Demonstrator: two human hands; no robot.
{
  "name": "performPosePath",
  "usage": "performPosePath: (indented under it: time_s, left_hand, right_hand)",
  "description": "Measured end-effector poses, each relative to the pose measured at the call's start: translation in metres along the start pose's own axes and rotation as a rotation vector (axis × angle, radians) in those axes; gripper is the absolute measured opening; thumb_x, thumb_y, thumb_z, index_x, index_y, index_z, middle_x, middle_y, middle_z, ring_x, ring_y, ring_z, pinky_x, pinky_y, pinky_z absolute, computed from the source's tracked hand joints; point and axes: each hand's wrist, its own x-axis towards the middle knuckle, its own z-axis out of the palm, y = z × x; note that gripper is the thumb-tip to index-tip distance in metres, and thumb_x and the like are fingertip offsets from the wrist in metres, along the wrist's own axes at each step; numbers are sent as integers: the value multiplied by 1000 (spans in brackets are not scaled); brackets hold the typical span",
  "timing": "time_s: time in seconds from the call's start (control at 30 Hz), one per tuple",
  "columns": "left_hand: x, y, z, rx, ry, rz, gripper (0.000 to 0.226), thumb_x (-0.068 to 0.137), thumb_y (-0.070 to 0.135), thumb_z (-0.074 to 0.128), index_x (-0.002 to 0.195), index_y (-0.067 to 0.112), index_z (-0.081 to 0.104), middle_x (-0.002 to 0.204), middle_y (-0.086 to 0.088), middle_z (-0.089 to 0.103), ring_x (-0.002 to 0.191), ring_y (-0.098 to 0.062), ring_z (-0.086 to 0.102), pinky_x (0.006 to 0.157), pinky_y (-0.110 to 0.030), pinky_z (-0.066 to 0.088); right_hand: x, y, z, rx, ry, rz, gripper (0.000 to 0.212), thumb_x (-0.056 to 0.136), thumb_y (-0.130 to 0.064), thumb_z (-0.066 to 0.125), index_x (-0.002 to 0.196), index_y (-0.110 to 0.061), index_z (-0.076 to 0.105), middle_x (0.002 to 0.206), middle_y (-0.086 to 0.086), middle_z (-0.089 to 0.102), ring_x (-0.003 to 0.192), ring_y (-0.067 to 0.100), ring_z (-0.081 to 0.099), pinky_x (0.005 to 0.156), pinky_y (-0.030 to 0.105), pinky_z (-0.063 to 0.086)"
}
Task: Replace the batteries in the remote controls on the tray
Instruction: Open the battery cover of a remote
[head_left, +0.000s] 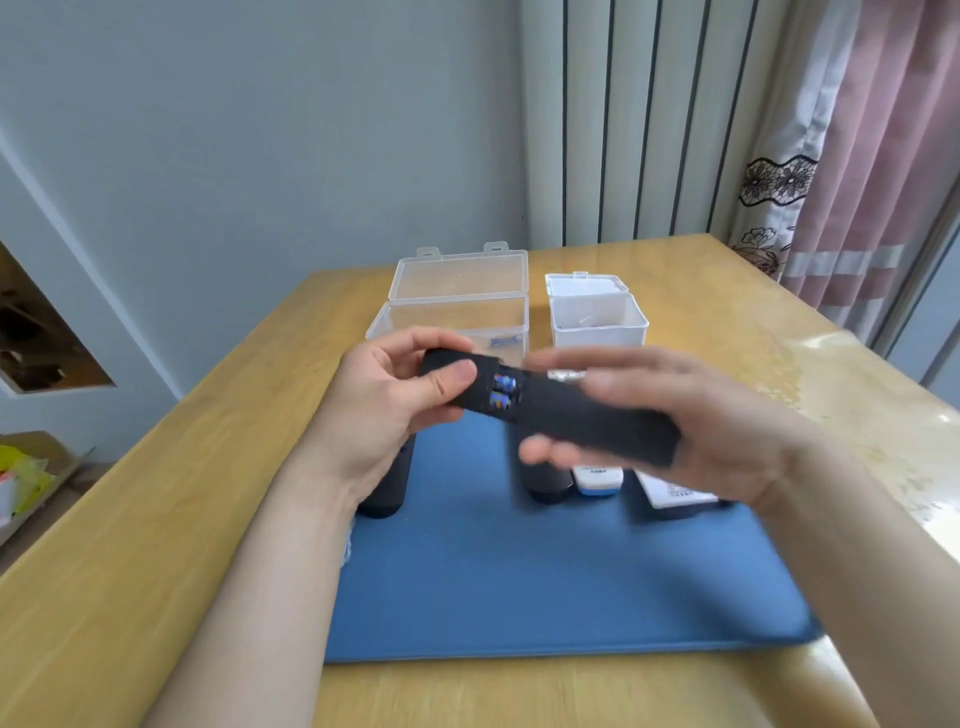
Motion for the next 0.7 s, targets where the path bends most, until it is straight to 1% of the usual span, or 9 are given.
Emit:
performPosePath:
  time_s: [0.03,0.1,0.17,0.23,0.3,0.37,0.43,0.57,0.7]
  left_hand:
    - [1,0,5,-107,75,-33,13,77,6,72,87,14,68,83,-2,68,70,-12,64,55,-18,54]
    - [1,-4,22,-274,167,-114,8,85,4,64,85,12,63,82,-4,68,68,-13,64,54,-18,54]
    - [-3,-8,44,-394,181,-173,9,89,4,61,84,12,59,81,-6,69,69,-16,65,54,-20,54]
    - [-7,-12,59,-384,166,-202,9,92,8,60,86,13,56,83,-10,70,68,-21,66,56,-24,56]
    - [-8,-18,65,-98,186,-115,7,93,16,62,88,17,57,84,-12,69,65,-21,67,56,-27,56]
    - [-8,-23,65,308,208,84,7,90,25,66,84,26,62,81,-5,69,68,-17,67,60,-27,56]
    - [-10,-22,66,559,191,240,5,84,32,72,82,29,68,81,7,68,71,-6,64,67,-15,50]
    - [-14,-20,67,734,130,216,25,73,41,79,96,32,72,83,17,69,78,0,62,71,-16,50]
    - [-15,-23,69,813,201,333,26,71,32,80,95,31,71,85,15,67,81,-2,56,71,-19,48]
  right_hand:
    - [-2,-3,-6,135,-12,-100,56,74,-14,78,124,4,61,123,28,63,108,48,64,84,40,58]
    - [0,-4,-11,290,-18,-266,41,83,-18,71,119,1,64,127,24,63,117,41,61,93,38,54]
    - [9,3,-8,206,174,-311,20,89,-16,61,105,-9,71,109,10,72,96,19,69,81,28,56]
    - [19,11,-2,-16,396,-281,13,93,-16,59,91,-16,73,87,0,72,72,10,62,68,24,50]
    - [25,15,3,-121,528,-234,16,98,-20,57,92,-14,69,80,0,72,67,11,61,62,24,48]
    - [25,15,7,-108,623,-219,17,99,-20,54,94,-9,66,70,-1,71,59,13,64,53,22,50]
    - [24,14,7,-115,690,-217,19,99,-15,52,97,-1,65,61,-2,68,50,14,64,49,21,51]
    - [21,13,10,-158,722,-236,23,97,-8,49,100,10,62,72,11,73,52,21,70,51,27,56]
    - [20,12,12,-184,739,-255,24,97,-6,49,101,15,60,79,18,68,49,20,69,49,25,55]
